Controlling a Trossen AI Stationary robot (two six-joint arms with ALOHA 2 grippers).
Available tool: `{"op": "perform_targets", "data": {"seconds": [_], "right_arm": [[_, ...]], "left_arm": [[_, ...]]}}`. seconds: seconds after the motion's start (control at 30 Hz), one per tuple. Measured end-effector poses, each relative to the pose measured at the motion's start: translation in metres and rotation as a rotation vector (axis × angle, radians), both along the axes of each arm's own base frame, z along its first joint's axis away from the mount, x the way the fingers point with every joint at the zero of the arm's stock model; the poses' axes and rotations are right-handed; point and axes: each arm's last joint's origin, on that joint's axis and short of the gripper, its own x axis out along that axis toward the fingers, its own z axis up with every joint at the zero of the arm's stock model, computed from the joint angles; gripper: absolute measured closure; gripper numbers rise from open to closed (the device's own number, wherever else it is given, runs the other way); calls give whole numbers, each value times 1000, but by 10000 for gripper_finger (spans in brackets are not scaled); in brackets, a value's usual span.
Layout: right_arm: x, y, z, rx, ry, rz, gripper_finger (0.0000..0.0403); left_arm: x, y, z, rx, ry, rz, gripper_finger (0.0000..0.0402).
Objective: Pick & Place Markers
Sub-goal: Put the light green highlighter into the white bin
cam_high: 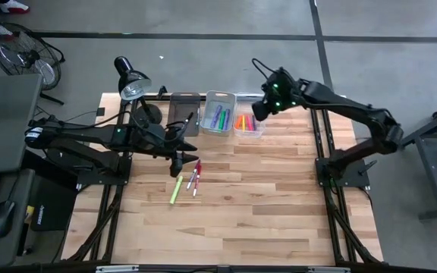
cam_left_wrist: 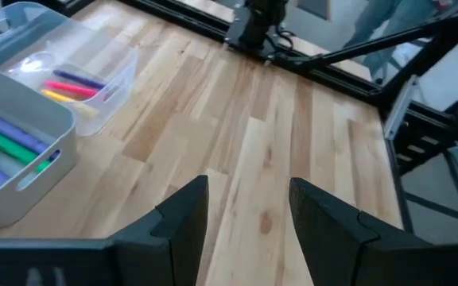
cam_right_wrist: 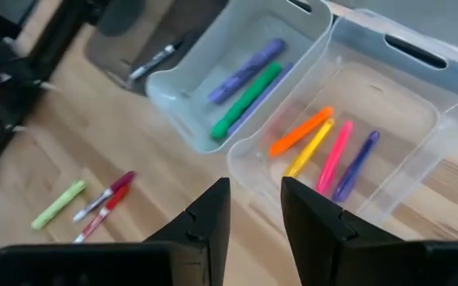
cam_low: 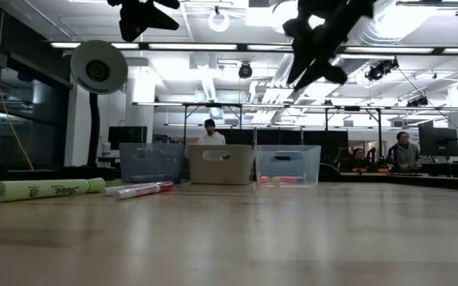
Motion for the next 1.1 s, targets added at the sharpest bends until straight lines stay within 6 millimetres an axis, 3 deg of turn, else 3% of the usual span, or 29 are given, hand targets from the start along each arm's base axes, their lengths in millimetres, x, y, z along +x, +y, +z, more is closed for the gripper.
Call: {"op": "perform_targets", "data": {"seconds": [0.27, 0.6, 1.1], "right_arm": [[-21, 51, 34, -120, -12, 79, 300], [-32, 111, 52, -227, -29, 250, 300], [-45, 165, 41, -287, 113, 403, 300]], "left_arm": [[5, 0, -5, -49, 20, 39, 227], [12, 0, -32, -182, 216, 178, 227], [7, -10, -76, -435, 598, 500, 227]]}}
